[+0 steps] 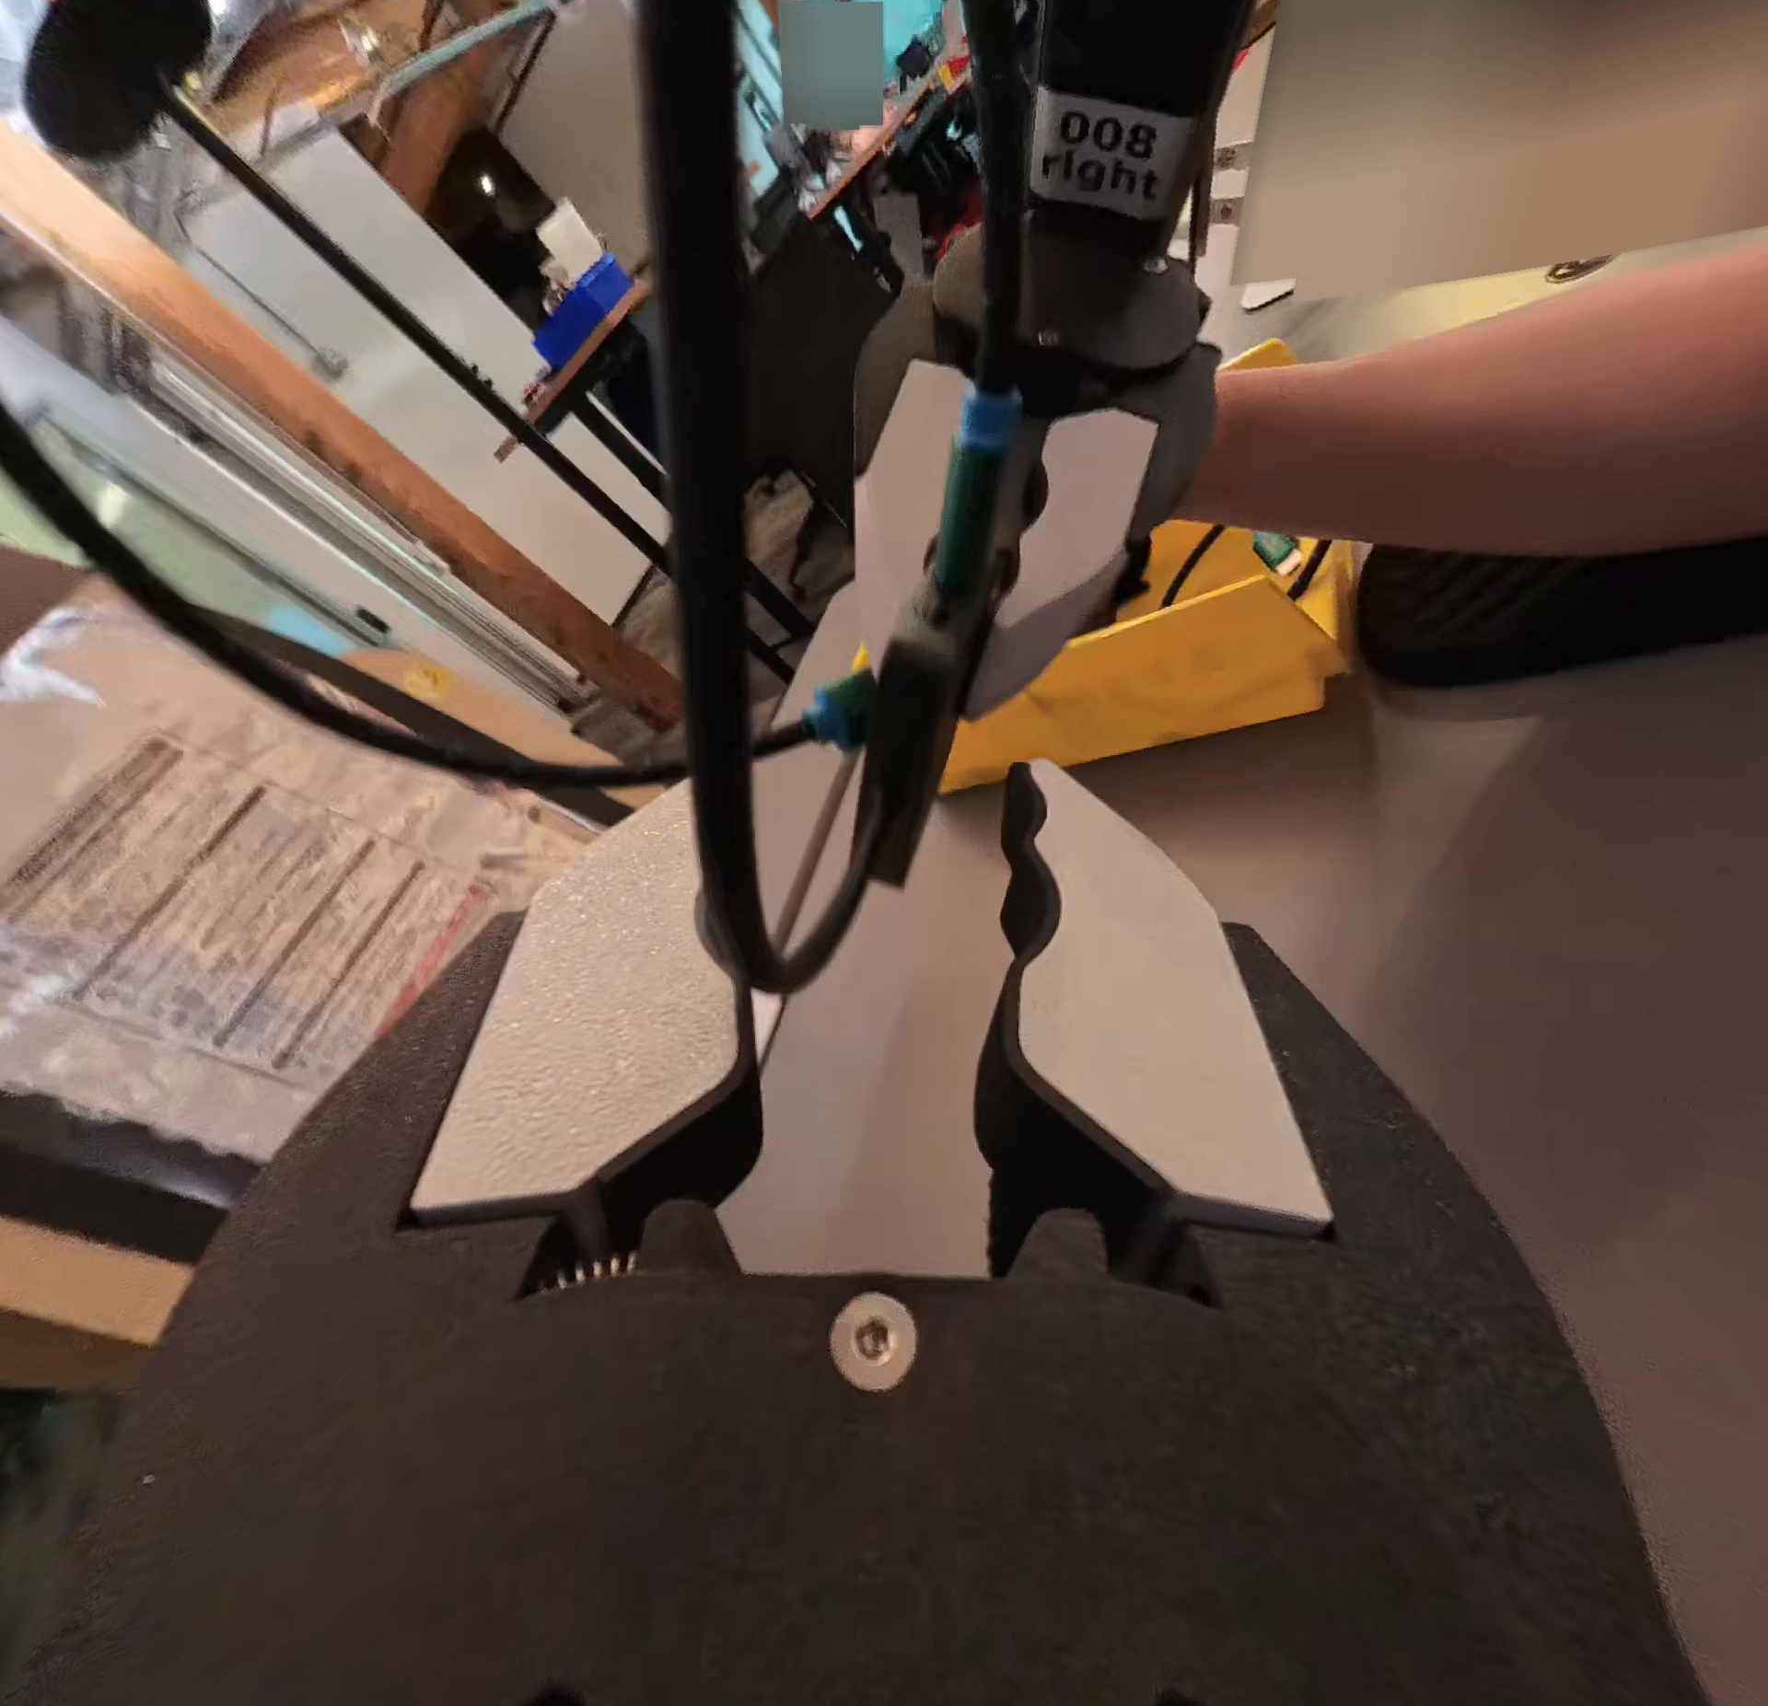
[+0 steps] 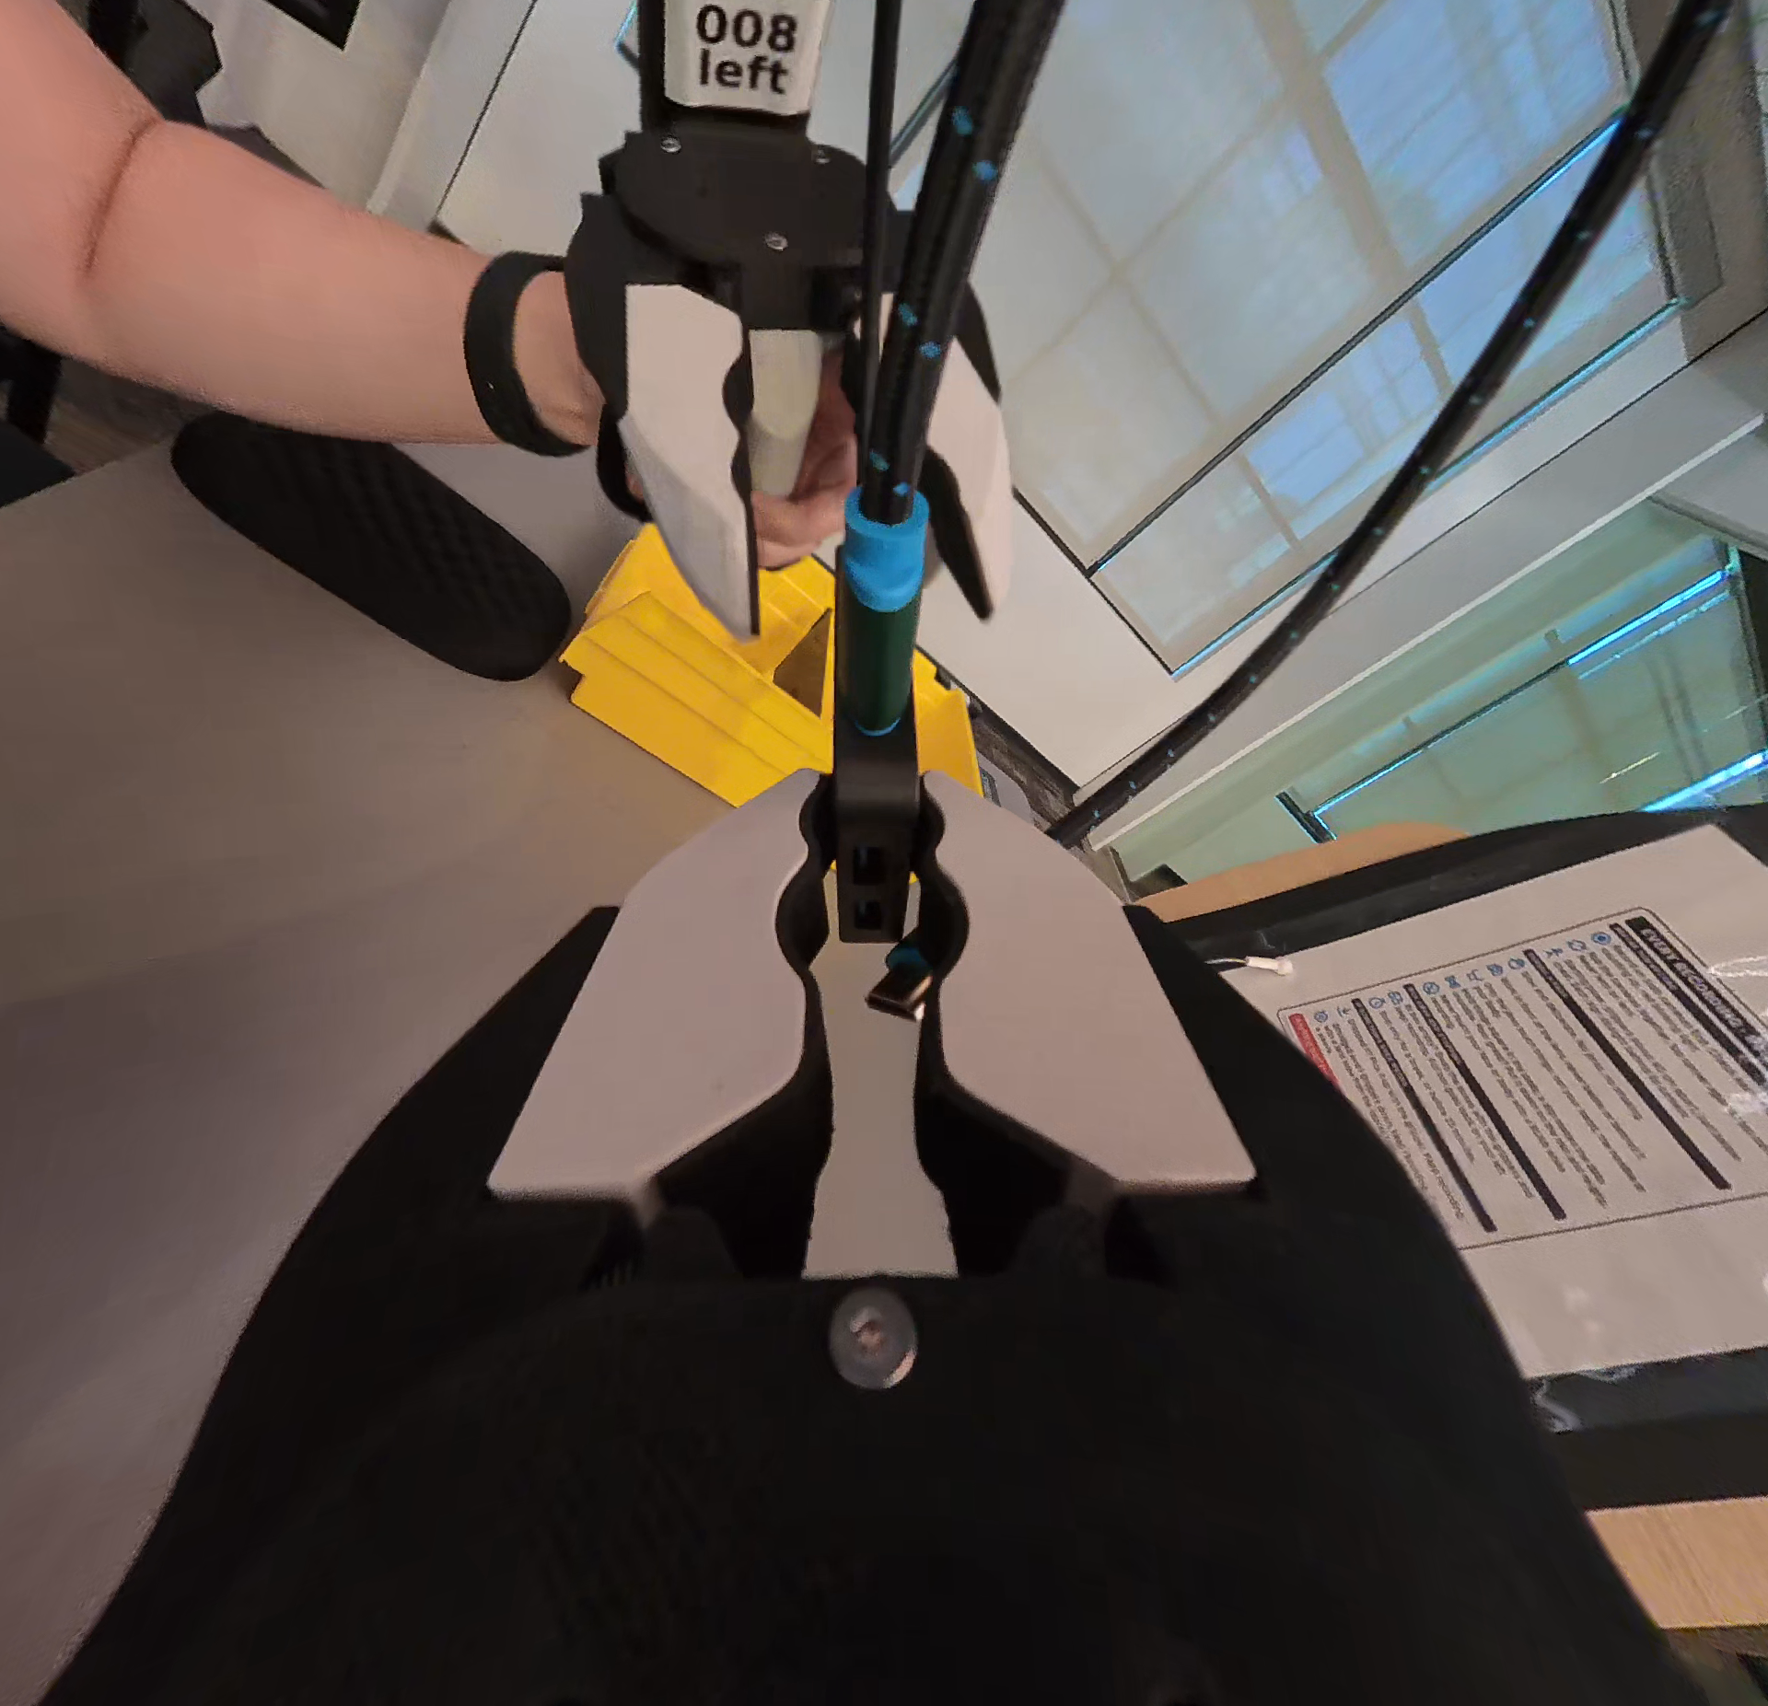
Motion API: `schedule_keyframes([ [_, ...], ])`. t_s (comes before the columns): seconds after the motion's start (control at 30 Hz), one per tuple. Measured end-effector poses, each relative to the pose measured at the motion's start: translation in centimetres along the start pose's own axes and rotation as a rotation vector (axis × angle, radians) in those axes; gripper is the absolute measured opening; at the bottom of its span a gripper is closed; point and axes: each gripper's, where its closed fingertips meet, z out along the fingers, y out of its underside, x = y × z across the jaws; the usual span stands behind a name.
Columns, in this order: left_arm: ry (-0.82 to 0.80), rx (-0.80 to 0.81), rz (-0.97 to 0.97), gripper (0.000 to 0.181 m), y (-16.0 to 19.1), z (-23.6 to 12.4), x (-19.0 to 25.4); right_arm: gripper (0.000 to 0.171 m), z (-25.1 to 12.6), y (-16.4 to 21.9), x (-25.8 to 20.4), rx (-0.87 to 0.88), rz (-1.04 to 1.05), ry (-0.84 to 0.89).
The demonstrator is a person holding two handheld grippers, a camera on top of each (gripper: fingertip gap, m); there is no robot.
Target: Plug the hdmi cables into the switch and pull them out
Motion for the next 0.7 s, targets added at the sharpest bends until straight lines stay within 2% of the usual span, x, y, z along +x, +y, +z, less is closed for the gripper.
schedule_keyframes([
  [0.1,-0.026,0.022,0.103,0.045,-0.3,1.8,-0.2,0.015,0.2,0.0,-0.4,-0.002,-0.027,-0.008],
  [0.13,-0.022,0.034,0.127,0.054,-0.3,2.1,-0.1,0.015,0.2,-0.1,-0.5,0.007,-0.023,-0.015],
  [0.17,-0.010,0.051,0.143,0.039,-0.4,2.3,0.1,0.015,0.1,-0.2,-0.5,0.008,-0.022,-0.017],
  [0.37,0.043,0.089,0.218,0.025,0.1,3.0,1.2,0.015,0.0,-0.2,-0.6,0.031,-0.042,-0.025],
  [0.53,0.068,0.058,0.301,0.016,0.9,3.4,2.1,0.015,0.0,0.4,-1.1,0.039,-0.058,-0.052],
  [0.7,-0.003,-0.001,0.390,0.015,2.0,3.3,1.4,0.019,0.7,1.4,-0.9,0.011,-0.080,-0.020],
])
